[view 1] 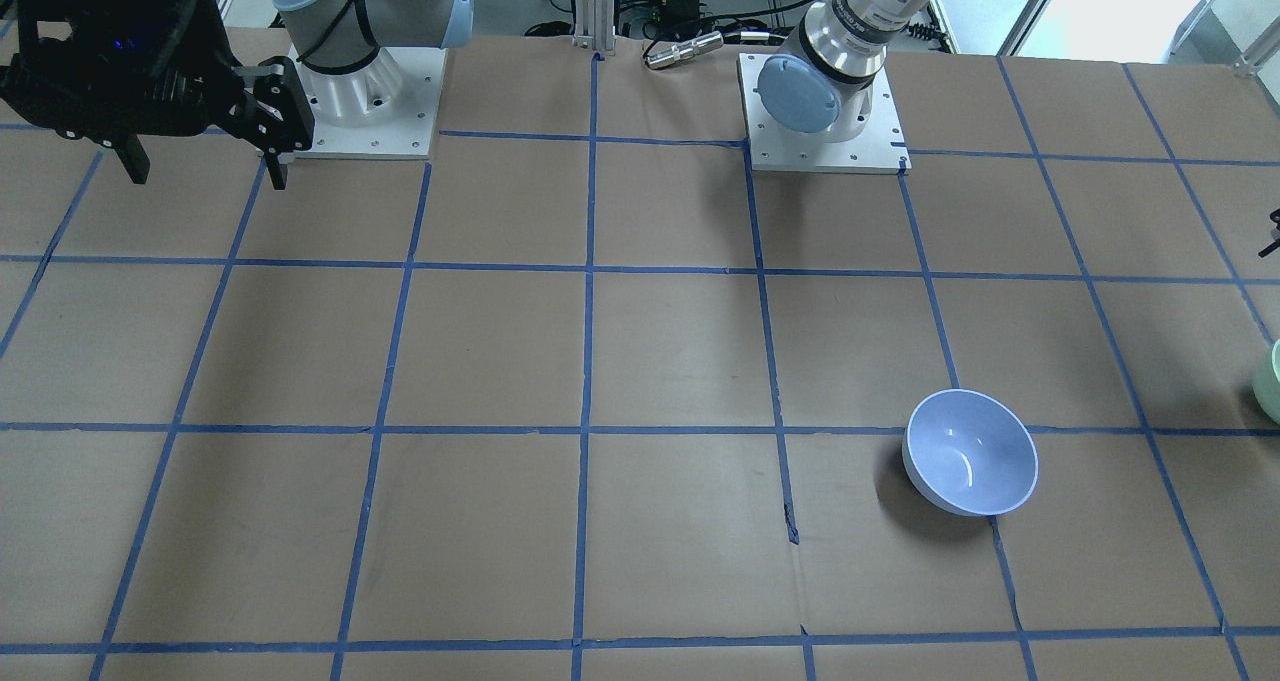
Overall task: Stack green bowl on blue bowl
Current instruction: 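Swing the left arm toward the robot to the pale green bowl, then grasp the rim of the pale green bowl with the left gripper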
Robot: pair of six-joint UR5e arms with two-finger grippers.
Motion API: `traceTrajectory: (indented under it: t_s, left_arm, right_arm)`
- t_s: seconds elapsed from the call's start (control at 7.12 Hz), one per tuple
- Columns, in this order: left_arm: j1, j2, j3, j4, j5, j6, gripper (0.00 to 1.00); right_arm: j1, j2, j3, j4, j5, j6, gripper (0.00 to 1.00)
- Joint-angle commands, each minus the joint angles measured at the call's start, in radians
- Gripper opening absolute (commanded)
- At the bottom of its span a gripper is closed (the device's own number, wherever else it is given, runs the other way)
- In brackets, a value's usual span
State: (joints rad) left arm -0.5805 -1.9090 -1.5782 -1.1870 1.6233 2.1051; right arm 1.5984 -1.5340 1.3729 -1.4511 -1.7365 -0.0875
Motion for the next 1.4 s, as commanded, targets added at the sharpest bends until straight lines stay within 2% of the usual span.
traceTrajectory:
  t_s: [0.0, 0.28, 0.42, 1.26]
  left_arm:
    - [0.043, -0.051, 0.006, 0.058, -0.003, 0.128, 1.0]
    - [0.06, -0.102, 0.004, 0.18, -0.017, 0.194, 1.0]
    - [0.065, -0.125, 0.01, 0.191, -0.055, 0.231, 1.0]
    - [0.083, -0.219, 0.02, 0.274, -0.094, 0.296, 1.0]
  right_arm:
    - [-0.002, 0.0, 0.0, 0.0, 0.0, 0.0, 1.0]
    - [0.0, 0.0, 0.0, 0.0, 0.0, 0.0, 1.0]
    - [0.0, 0.0, 0.0, 0.0, 0.0, 0.0, 1.0]
    - [0.0, 0.0, 0.0, 0.0, 0.0, 0.0, 1.0]
